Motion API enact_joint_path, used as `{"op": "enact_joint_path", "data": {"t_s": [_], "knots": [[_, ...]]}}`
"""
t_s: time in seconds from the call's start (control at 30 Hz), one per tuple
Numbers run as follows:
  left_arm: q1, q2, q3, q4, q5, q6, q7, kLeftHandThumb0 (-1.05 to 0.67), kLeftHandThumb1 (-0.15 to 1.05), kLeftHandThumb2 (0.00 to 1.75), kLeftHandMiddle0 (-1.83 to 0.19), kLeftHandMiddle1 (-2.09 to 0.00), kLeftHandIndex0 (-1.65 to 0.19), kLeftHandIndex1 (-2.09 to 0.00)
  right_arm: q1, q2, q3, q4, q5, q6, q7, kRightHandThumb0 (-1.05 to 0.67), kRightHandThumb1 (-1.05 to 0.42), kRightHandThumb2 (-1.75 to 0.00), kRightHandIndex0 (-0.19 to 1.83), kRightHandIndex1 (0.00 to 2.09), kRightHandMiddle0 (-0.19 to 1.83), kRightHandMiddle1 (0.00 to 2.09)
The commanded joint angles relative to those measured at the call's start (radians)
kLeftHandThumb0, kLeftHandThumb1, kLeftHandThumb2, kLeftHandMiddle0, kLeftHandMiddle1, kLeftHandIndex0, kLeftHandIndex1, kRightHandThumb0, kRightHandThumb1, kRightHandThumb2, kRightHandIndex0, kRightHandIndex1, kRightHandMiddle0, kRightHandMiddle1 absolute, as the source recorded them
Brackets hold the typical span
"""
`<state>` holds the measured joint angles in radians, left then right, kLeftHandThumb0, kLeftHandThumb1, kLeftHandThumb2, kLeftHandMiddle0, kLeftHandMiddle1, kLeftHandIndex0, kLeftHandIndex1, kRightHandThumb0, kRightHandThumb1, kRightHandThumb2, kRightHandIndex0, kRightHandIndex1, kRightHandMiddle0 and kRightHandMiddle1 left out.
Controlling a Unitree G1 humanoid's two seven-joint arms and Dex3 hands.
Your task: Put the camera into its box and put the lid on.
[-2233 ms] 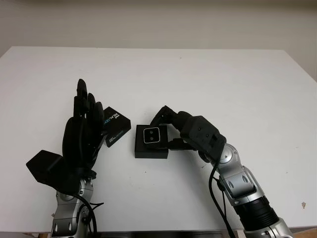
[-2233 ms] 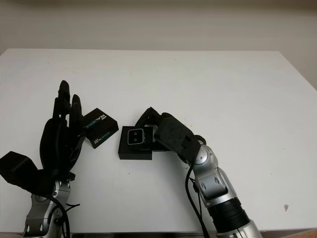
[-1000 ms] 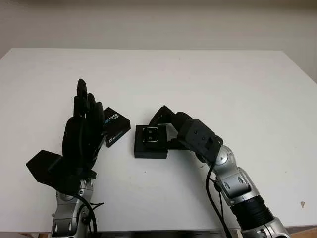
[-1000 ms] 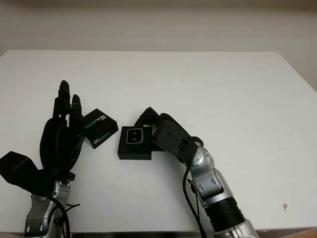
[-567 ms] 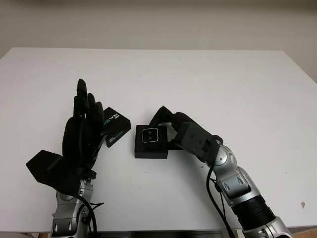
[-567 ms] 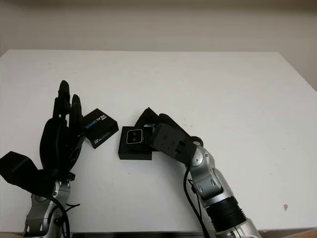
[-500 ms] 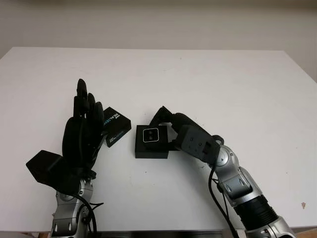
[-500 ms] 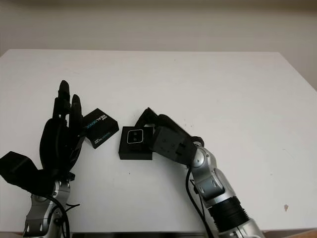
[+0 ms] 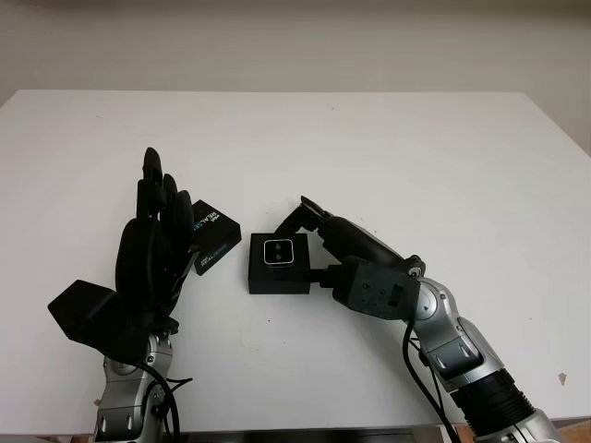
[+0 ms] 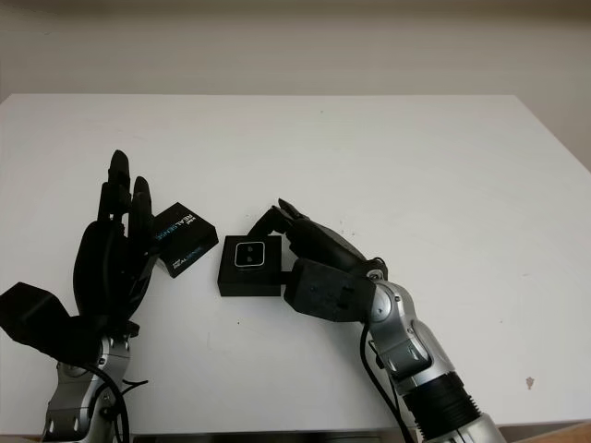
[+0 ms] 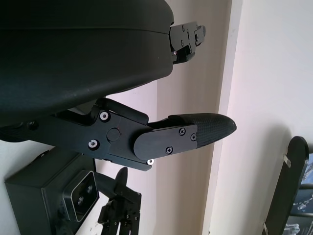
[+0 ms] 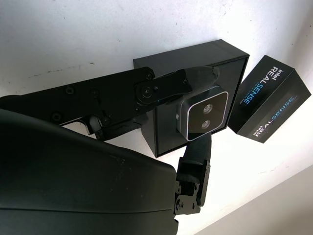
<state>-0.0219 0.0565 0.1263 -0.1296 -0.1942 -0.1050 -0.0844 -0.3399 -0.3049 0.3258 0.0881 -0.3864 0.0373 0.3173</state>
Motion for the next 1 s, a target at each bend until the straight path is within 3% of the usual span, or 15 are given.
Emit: {"op": "enact_joint_path", "data": {"t_s": [0.0,0.23,0.57,0.97], "knots": [[0.007,0.002,0.002,-0.018,0.002,0.0,-0.002,-0.65,1.05,0.54,0.14,-0.05,0.15,-0.05,0.014,-0.002,0.0,-0.016,-0.001,0.002,0.005,-0.58,-0.98,-0.06,-0.19,0.0,-0.08,0.18],[0.01,0.006,0.004,-0.022,0.002,0.003,-0.004,-0.65,1.05,0.54,0.14,-0.05,0.15,-0.05,-0.011,-0.004,-0.055,-0.052,0.017,-0.047,-0.04,-0.66,-0.99,-0.06,-0.17,0.01,-0.09,0.14],[0.008,0.001,0.005,-0.023,0.004,0.007,0.001,-0.66,1.05,0.53,0.13,-0.06,0.14,-0.06,-0.15,0.014,-0.184,-0.017,0.095,-0.085,-0.127,-0.68,-1.04,-0.07,0.0,0.1,0.04,0.15],[0.001,0.007,0.012,-0.015,0.001,-0.003,-0.004,-0.64,1.05,0.55,0.14,-0.05,0.15,-0.05,-0.153,0.018,-0.203,-0.053,0.154,-0.033,-0.073,-0.71,-1.05,-0.09,-0.02,0.06,0.0,0.11]]}}
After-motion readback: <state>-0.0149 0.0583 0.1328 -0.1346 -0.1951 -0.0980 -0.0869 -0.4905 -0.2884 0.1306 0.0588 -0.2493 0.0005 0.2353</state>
